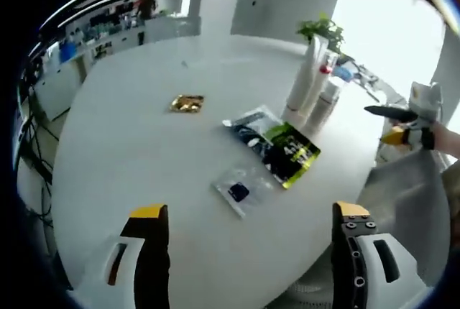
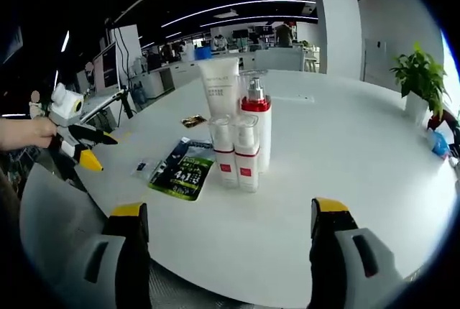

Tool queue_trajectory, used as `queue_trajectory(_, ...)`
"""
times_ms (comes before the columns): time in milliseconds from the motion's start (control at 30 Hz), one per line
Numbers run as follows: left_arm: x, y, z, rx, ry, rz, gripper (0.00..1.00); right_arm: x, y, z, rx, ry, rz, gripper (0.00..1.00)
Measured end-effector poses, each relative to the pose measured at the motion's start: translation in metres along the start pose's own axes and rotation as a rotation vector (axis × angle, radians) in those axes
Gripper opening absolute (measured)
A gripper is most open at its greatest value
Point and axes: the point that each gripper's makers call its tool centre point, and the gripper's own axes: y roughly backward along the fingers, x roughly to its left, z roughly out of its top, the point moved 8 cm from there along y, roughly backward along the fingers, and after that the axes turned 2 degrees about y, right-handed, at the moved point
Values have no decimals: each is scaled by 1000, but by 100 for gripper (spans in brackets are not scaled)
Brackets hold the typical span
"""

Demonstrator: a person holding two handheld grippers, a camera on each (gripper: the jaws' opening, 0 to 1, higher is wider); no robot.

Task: Arrange the skincare products in the storage area until every visible bottle or jar stands upright without overlapping.

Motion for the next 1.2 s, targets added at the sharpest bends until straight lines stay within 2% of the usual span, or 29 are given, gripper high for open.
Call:
queue_trajectory(100, -2, 5, -7, -21, 9, 2, 96, 0, 0, -1, 4, 2, 0, 93)
queue_trajectory(233, 2, 13, -12, -50, 31, 34, 97, 0, -1, -1, 11, 7, 4, 93)
queue_trajectory(567, 0, 28, -23, -77, 54, 84, 97, 0, -2, -2, 16, -1, 5, 94)
queue_trajectory(1200, 1, 20, -17, -57, 51, 83, 95, -4, -3, -2, 9, -15, 4, 94)
